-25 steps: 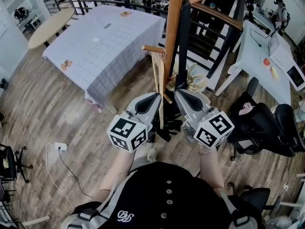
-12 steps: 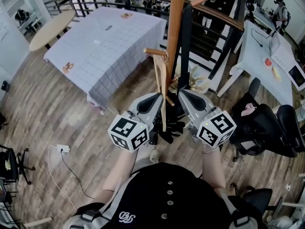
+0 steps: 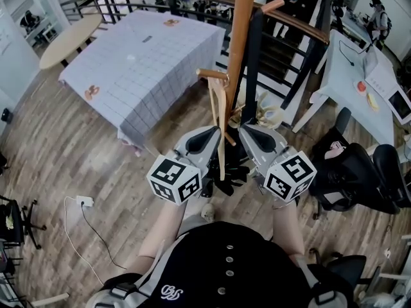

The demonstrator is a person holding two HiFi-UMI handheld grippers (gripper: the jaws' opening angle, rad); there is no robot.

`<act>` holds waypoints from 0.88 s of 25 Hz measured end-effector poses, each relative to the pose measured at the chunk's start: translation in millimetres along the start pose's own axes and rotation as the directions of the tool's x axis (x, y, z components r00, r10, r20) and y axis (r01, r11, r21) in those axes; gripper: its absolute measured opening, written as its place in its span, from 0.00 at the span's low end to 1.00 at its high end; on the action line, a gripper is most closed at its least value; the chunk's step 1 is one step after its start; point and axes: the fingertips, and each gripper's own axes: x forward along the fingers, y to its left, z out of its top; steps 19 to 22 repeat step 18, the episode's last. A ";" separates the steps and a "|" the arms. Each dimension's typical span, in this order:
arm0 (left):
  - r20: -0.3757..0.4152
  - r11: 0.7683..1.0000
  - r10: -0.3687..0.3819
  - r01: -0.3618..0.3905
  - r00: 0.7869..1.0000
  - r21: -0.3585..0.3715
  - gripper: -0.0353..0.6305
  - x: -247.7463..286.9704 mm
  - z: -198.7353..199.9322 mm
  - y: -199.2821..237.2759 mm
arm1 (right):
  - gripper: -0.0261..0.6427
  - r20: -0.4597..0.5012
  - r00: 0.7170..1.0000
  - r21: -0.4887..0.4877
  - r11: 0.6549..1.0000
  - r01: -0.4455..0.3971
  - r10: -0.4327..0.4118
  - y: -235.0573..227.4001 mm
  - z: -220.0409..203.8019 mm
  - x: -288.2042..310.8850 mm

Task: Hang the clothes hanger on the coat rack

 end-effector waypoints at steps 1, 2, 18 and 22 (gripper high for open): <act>-0.001 1.000 -0.001 0.001 1.000 -0.001 0.05 0.1 -0.3 0.7 | 0.04 -0.009 1.000 -0.007 1.000 -0.001 0.001 0.5 -1.6 0.6; -0.002 1.000 -0.002 0.002 1.000 -0.003 0.05 0.4 -0.5 1.4 | 0.04 -0.014 1.000 -0.010 1.000 -0.002 0.002 0.7 -2.6 1.0; -0.022 0.999 0.007 -0.006 1.000 0.054 0.05 1.6 2.3 1.1 | 0.04 0.020 1.000 0.002 1.000 0.001 -0.001 -2.7 5.7 5.6; -0.022 0.999 0.007 -0.006 1.000 0.054 0.05 1.6 2.3 1.1 | 0.04 0.020 1.000 0.002 1.000 0.001 -0.001 -2.7 5.7 5.6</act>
